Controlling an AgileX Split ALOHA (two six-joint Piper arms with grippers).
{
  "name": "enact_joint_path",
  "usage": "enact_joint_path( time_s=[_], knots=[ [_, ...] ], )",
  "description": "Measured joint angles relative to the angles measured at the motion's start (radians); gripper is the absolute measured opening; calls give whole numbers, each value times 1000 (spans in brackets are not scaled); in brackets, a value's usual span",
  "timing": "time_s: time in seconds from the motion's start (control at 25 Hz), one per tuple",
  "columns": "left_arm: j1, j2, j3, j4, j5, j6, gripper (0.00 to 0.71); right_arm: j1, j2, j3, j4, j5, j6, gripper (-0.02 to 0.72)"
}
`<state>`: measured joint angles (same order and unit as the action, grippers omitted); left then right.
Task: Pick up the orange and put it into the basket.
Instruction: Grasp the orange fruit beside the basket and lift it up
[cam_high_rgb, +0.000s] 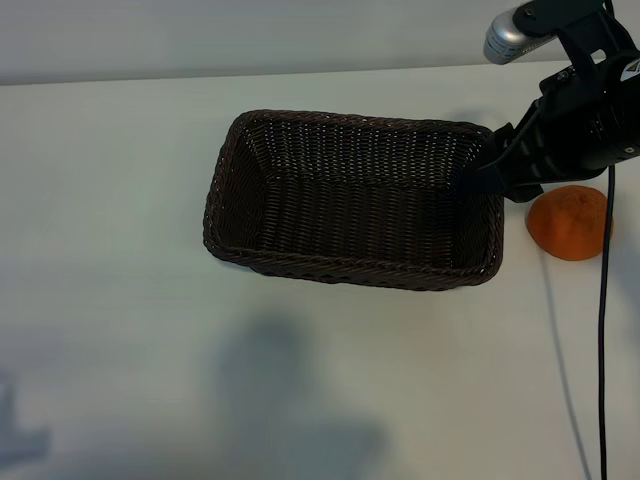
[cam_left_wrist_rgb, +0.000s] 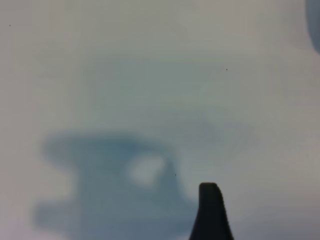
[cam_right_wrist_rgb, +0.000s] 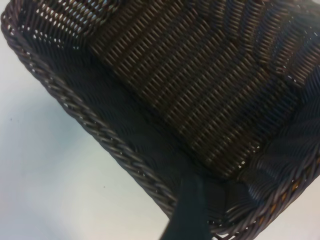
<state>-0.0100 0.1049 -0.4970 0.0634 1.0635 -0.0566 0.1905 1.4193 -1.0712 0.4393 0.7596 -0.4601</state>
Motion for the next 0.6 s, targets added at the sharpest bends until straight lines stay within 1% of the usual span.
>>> enact_joint_path(
  time_s=[0.2,0.4,0.52,0.6],
  knots=[
    [-1,-110,0,1,1,0,547,0,0,0,0,0,0,595],
    [-5,-112,0,1,3,0,546,0,0,0,-1,1,0,595],
    [-30,-112,0,2,2,0,546,0,0,0,-6,0,0,595],
    [-54,-112,1,2,2,0,546,0,0,0,-26,0,0,595]
  ],
)
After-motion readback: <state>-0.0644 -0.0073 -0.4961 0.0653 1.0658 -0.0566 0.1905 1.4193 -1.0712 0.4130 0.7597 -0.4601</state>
